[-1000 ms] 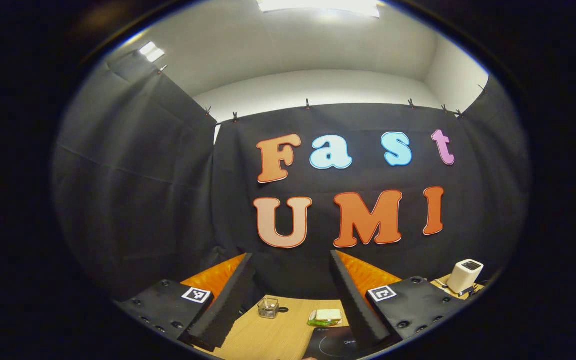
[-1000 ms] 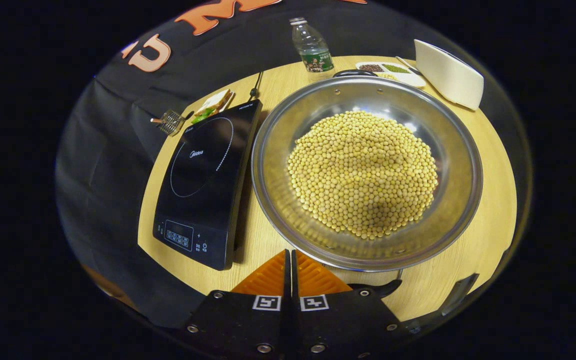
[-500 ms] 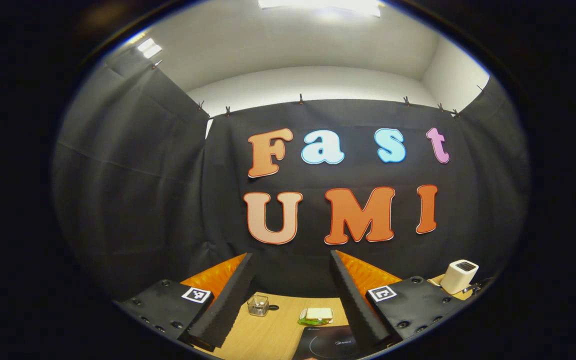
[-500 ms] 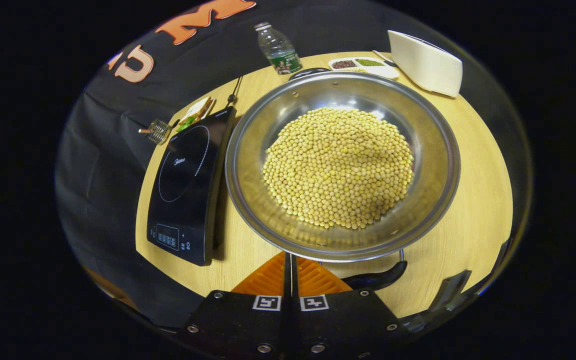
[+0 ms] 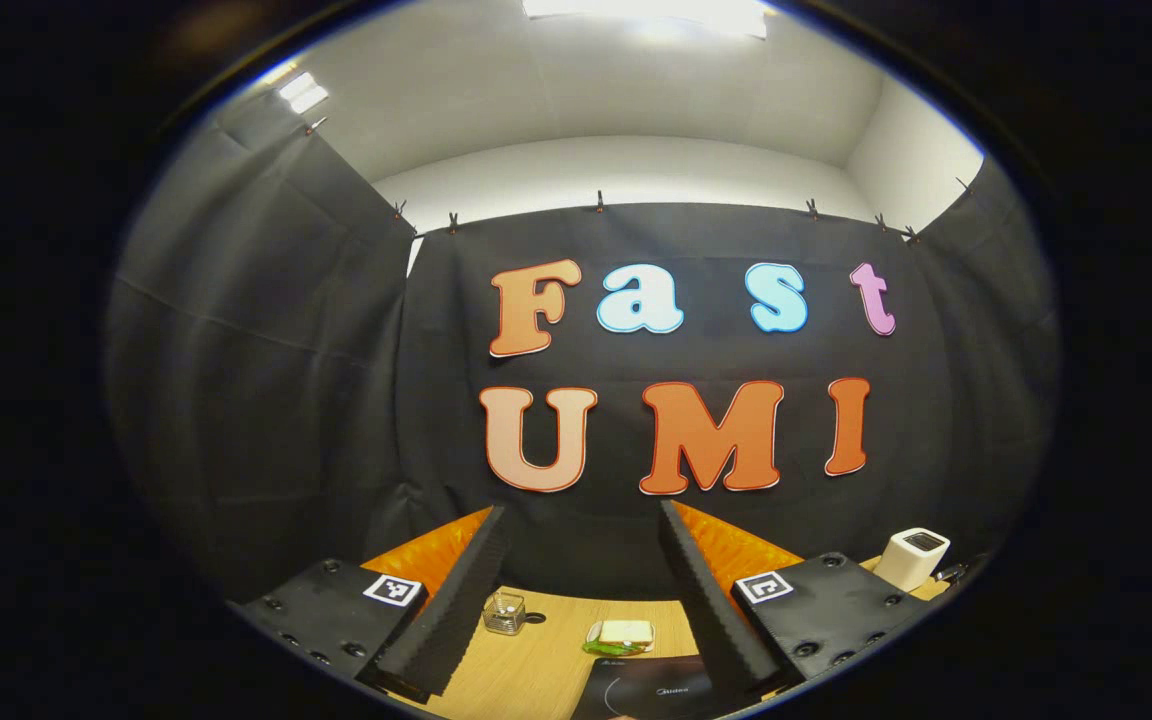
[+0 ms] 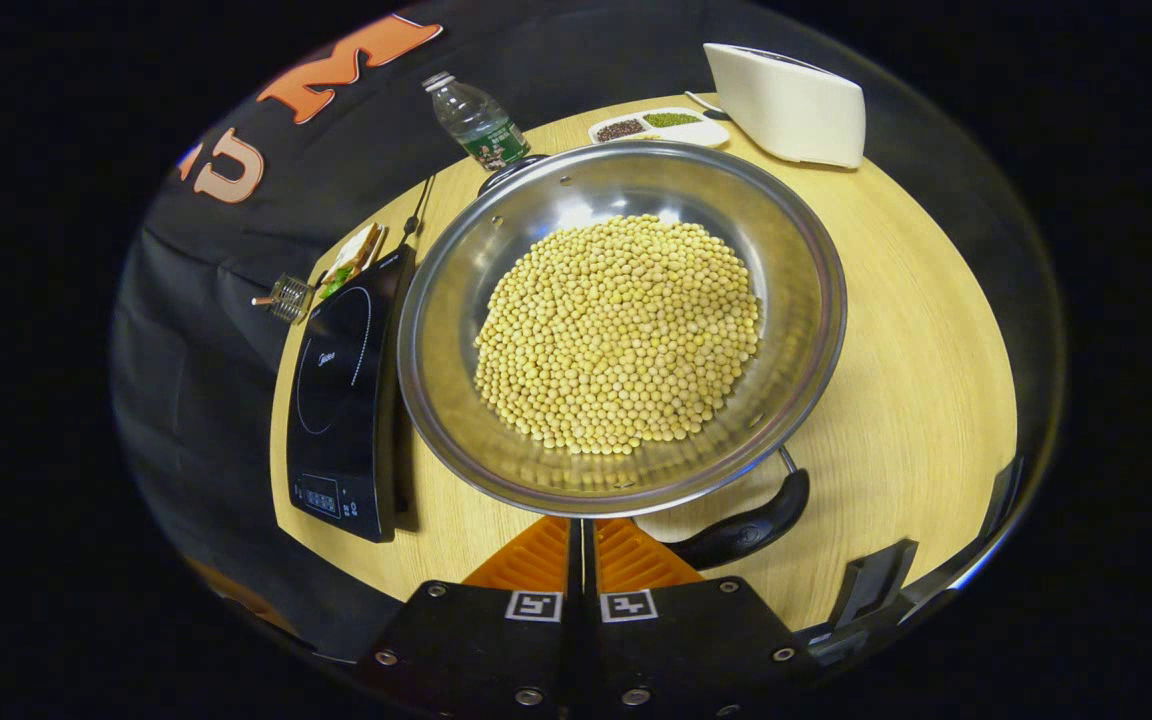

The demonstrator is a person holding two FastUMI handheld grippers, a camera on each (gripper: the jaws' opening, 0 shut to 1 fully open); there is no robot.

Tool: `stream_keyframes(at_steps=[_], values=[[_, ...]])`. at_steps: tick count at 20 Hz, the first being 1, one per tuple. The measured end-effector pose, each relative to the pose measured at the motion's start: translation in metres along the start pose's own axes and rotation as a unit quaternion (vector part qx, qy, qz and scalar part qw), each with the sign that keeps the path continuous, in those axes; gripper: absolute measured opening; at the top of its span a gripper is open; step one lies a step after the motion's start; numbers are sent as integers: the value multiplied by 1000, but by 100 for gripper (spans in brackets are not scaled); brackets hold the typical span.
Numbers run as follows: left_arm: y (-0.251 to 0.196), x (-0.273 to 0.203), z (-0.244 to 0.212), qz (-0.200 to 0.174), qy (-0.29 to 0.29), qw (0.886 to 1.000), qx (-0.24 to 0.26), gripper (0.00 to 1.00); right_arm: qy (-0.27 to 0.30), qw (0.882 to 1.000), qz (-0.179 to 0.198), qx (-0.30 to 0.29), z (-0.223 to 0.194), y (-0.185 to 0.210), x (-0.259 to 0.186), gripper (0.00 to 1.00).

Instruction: First push the handle of the pot to place it horizontally, then grasp the pot with both hands and set it on the induction cooktop.

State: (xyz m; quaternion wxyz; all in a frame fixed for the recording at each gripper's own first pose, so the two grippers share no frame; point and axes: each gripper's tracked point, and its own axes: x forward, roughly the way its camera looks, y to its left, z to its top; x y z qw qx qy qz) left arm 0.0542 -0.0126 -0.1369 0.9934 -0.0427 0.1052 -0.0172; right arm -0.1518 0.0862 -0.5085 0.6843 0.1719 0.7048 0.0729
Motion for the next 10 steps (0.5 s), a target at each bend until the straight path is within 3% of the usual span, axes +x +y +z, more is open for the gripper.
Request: stream_keyframes(at_steps=[10], values=[[1, 9, -9, -2, 16, 1000, -4, 100, 6, 999, -23, 34, 16, -37, 0, 0]])
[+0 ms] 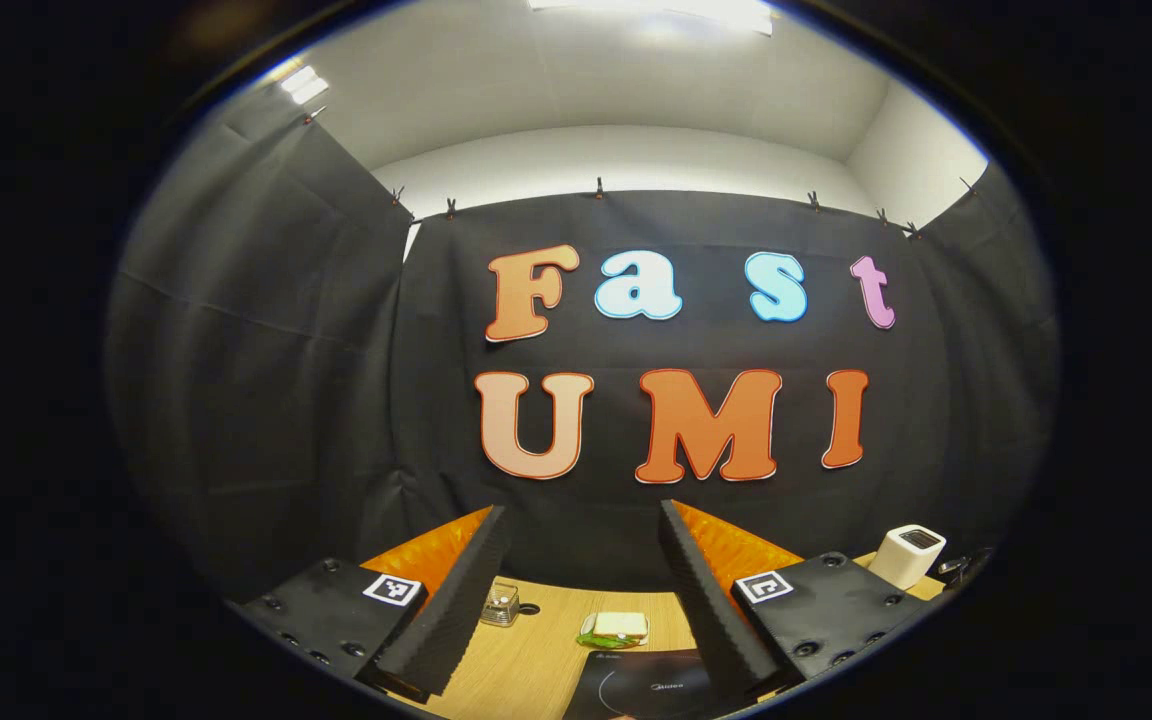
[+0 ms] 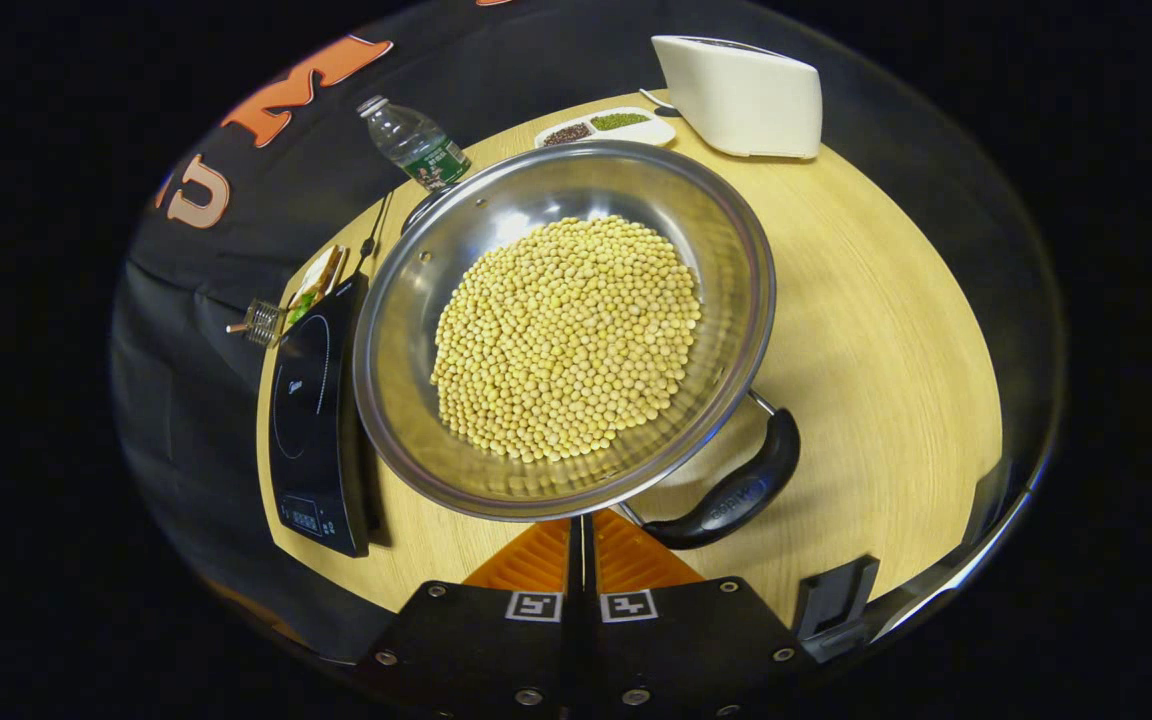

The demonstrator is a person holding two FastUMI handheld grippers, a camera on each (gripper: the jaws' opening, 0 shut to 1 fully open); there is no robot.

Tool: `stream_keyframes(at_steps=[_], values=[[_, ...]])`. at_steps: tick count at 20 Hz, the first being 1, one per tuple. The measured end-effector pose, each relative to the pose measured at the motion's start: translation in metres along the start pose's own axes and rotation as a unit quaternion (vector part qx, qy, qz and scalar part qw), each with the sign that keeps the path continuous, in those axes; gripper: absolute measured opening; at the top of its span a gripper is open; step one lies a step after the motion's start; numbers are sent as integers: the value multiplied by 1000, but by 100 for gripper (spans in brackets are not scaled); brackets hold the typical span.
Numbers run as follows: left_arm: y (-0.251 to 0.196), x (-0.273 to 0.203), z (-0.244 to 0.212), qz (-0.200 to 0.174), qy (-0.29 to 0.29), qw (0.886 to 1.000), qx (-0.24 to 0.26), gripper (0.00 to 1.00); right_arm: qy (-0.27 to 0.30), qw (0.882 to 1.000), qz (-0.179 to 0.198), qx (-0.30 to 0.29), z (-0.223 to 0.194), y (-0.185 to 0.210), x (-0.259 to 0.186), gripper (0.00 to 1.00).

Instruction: First push the handle of the pot to place it horizontally, then grasp the pot with both hands and set it on the induction cooktop.

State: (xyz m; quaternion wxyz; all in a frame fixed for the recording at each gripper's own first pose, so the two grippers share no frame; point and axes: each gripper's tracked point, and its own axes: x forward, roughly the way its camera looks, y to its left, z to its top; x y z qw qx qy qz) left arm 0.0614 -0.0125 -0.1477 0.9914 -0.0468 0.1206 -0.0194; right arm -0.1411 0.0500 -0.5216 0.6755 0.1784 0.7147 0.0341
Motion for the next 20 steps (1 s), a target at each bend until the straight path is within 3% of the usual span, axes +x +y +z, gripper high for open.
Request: stream_keyframes(at_steps=[4, 9, 20], values=[[-3, 0, -2, -4, 0, 1000, -1, 100, -2, 1000, -11, 4, 8, -12, 1, 0], [-8, 1, -8, -7, 6, 1000, 3, 100, -7, 998, -65, 23, 25, -49, 8, 0], [-20, 11, -26, -14, 28, 999, 1, 100, -35, 993, -87, 74, 72, -73, 9, 0]])
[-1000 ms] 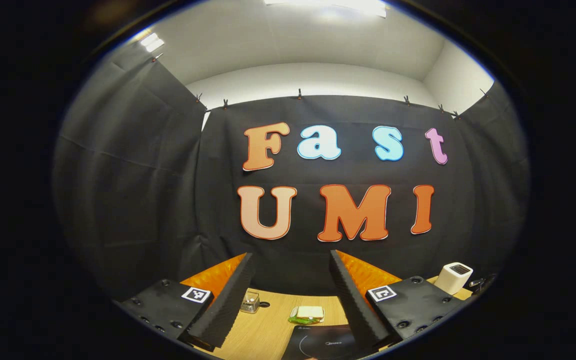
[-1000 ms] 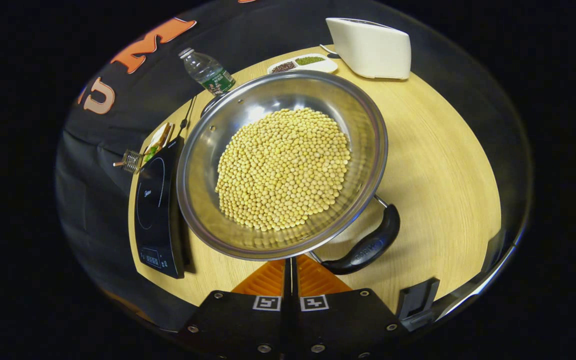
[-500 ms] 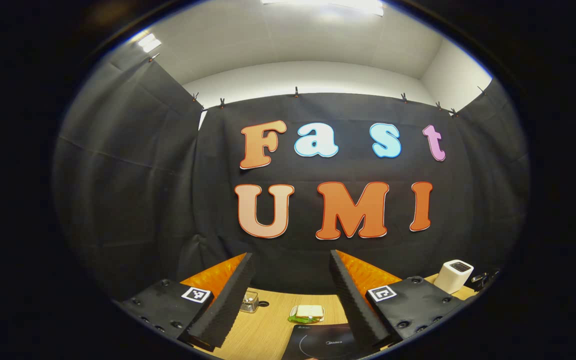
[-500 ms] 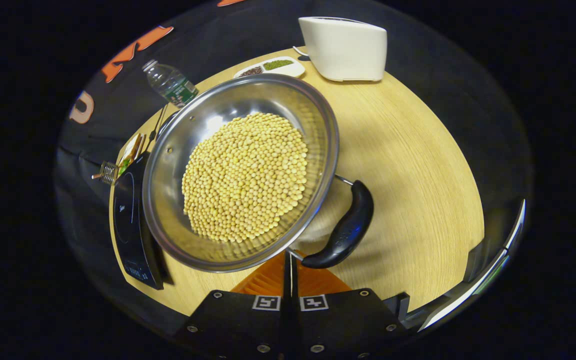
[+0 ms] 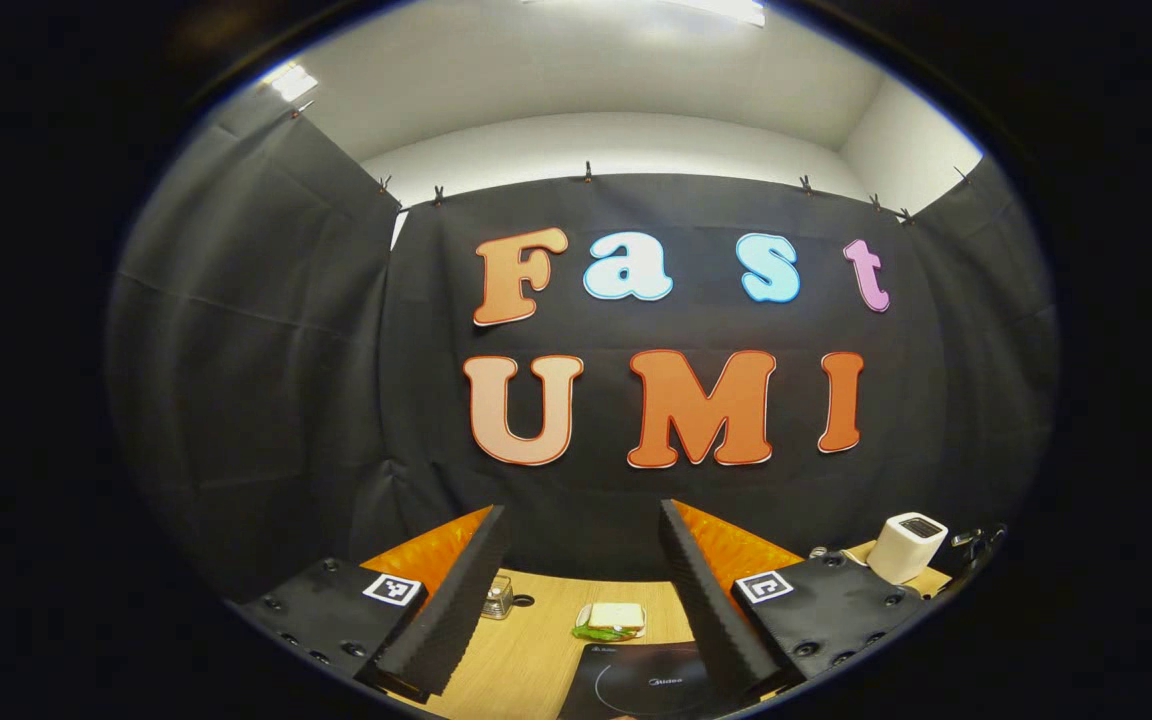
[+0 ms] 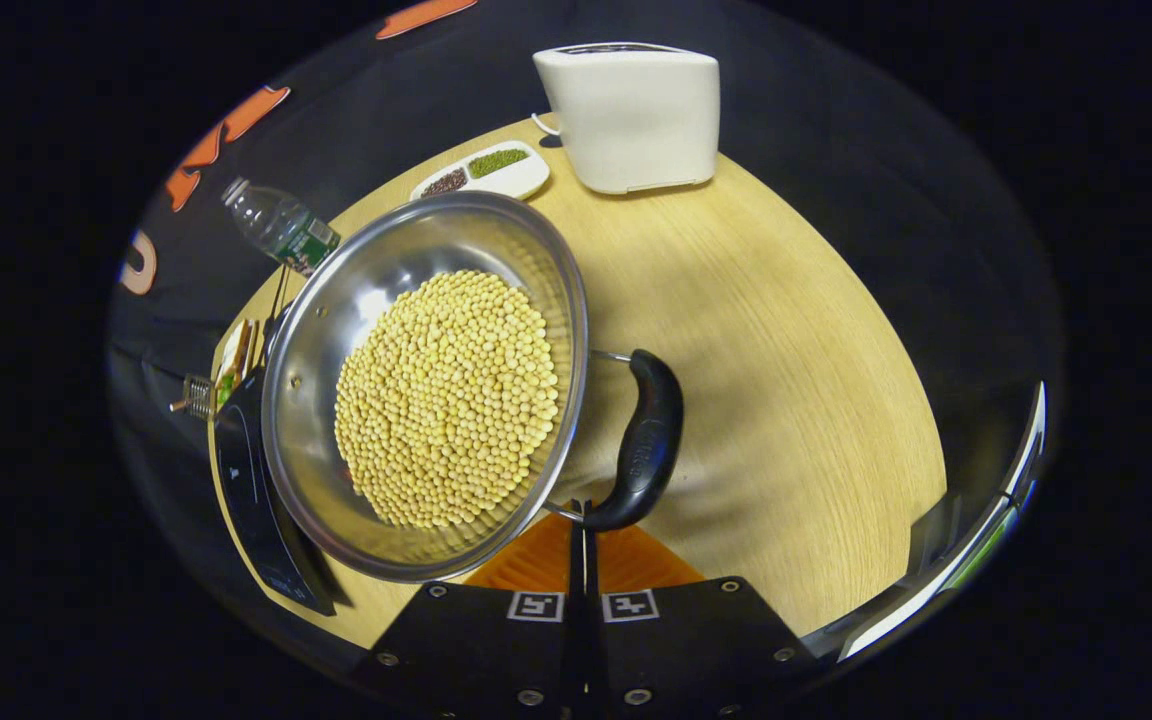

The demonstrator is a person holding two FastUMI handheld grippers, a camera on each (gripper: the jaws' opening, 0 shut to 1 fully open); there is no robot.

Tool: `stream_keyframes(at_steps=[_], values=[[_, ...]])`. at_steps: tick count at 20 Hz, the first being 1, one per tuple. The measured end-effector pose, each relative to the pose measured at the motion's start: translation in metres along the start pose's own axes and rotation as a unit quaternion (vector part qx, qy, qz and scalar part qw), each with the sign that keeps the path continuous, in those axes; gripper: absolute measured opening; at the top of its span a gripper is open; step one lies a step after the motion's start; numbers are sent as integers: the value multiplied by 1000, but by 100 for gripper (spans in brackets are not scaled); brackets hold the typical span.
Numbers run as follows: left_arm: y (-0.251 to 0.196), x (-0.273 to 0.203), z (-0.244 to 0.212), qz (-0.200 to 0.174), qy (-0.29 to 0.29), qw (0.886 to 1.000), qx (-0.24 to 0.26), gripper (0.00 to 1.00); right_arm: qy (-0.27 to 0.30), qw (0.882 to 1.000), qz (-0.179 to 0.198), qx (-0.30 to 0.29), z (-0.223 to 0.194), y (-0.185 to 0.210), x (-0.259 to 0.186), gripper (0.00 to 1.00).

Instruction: First push the handle of the pot to place it horizontally, then grasp the pot with both hands and set it on the induction cooktop.

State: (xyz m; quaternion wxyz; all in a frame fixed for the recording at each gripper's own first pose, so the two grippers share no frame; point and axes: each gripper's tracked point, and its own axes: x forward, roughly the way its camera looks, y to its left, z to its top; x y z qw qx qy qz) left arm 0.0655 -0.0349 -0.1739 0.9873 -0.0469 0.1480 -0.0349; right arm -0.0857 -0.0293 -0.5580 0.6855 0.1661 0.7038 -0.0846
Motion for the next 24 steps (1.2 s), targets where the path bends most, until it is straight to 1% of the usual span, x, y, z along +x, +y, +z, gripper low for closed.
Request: stream_keyframes(at_steps=[2, 3, 11, 15, 19, 23, 24], values=[[-4, 3, -4, -4, 6, 1000, -1, 98, -1, 1000, -2, 6, 6, -4, 1, 0], [-6, 4, -6, -5, 7, 1000, -2, 100, -3, 1000, -5, 4, 10, -7, 2, 0], [-22, 1, -16, -18, 18, 1000, 7, 100, -21, 999, -35, 11, 43, -17, 10, 0], [-37, 1, -31, -34, 31, 999, 6, 100, -35, 998, -46, 19, 61, -18, 15, 0], [-70, 6, -64, -65, 62, 996, -1, 100, -45, 998, -51, 16, 74, -19, 15, 0], [-113, 12, -107, -100, 107, 989, -6, 100, -54, 997, -52, 17, 87, -17, 19, 0], [-123, 14, -117, -109, 121, 987, -8, 99, -56, 997, -50, 19, 90, -19, 20, 0]])
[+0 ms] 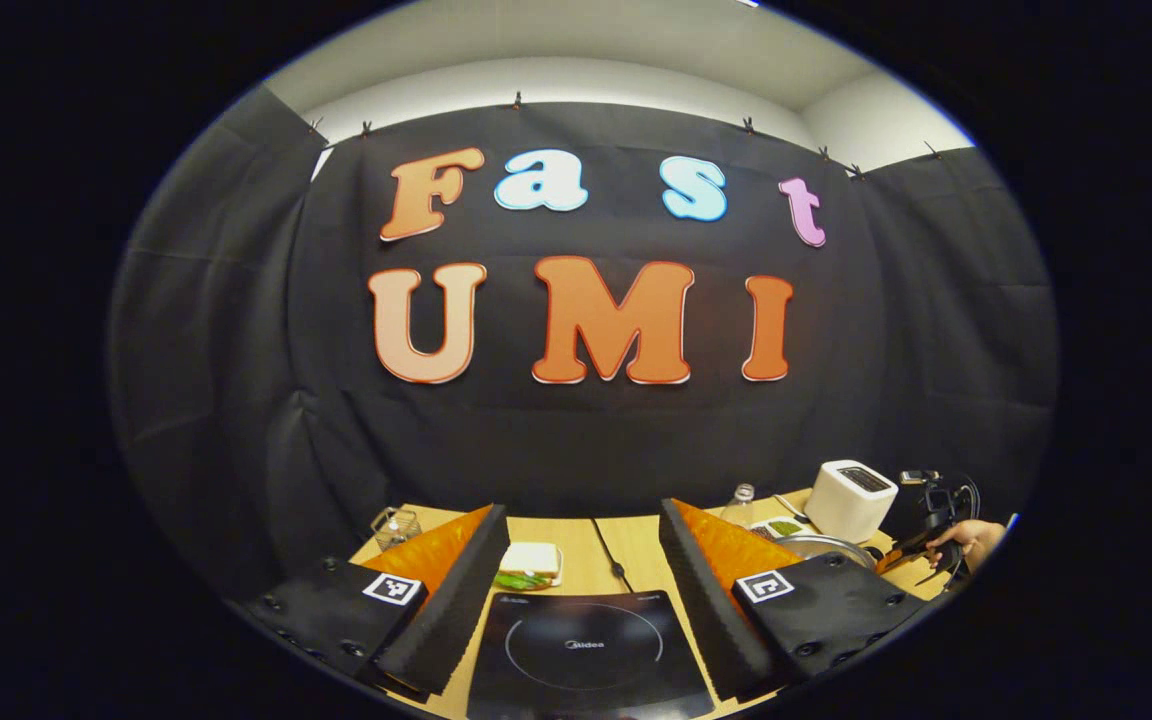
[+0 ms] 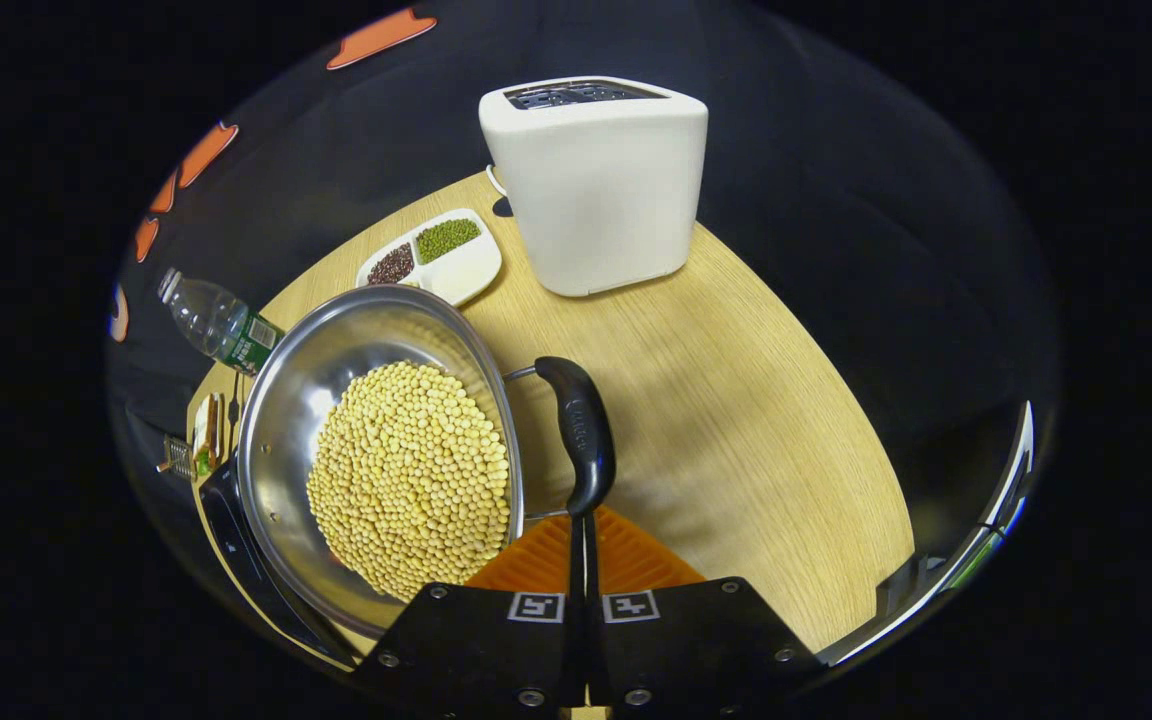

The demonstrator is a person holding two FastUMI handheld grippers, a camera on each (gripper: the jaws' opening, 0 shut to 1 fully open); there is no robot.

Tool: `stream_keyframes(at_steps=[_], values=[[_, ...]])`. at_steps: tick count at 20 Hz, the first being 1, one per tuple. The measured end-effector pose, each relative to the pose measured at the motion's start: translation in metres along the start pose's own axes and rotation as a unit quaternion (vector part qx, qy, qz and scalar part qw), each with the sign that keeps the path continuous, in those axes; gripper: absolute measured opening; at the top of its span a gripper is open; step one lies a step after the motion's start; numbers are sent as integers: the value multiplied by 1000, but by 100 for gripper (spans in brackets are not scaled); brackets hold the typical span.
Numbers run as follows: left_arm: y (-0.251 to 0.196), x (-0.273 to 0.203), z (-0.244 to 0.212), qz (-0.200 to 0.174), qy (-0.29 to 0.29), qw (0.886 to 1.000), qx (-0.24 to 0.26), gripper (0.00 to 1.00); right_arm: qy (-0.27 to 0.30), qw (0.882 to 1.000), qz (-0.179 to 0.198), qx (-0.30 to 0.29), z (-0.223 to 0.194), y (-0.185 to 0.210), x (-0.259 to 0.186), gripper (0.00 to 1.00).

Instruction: First push the handle of the pot to place it horizontally, then grasp the pot with both hands and set it on the induction cooktop.

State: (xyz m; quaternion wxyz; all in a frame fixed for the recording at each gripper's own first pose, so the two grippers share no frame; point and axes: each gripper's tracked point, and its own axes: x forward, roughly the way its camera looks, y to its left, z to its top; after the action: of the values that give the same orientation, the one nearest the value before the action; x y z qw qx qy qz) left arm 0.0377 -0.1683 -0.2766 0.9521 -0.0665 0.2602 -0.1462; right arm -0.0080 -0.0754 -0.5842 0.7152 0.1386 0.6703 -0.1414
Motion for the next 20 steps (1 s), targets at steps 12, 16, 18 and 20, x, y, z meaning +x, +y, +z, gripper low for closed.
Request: stream_keyframes(at_steps=[12, 16, 18, 20], values=[[-135, 76, -132, -107, 175, 979, -9, 98, -59, 995, 52, -54, 12, 21, -48, 4], [-171, 108, -182, -129, 241, 962, -4, 98, -82, 991, 57, -85, 20, 27, -58, 21], [-186, 122, -205, -138, 278, 951, -13, 99, -89, 991, 54, -85, 25, 25, -56, 36], [-201, 136, -225, -146, 309, 940, -13, 99, -95, 991, 49, -80, 33, 21, -53, 46]])
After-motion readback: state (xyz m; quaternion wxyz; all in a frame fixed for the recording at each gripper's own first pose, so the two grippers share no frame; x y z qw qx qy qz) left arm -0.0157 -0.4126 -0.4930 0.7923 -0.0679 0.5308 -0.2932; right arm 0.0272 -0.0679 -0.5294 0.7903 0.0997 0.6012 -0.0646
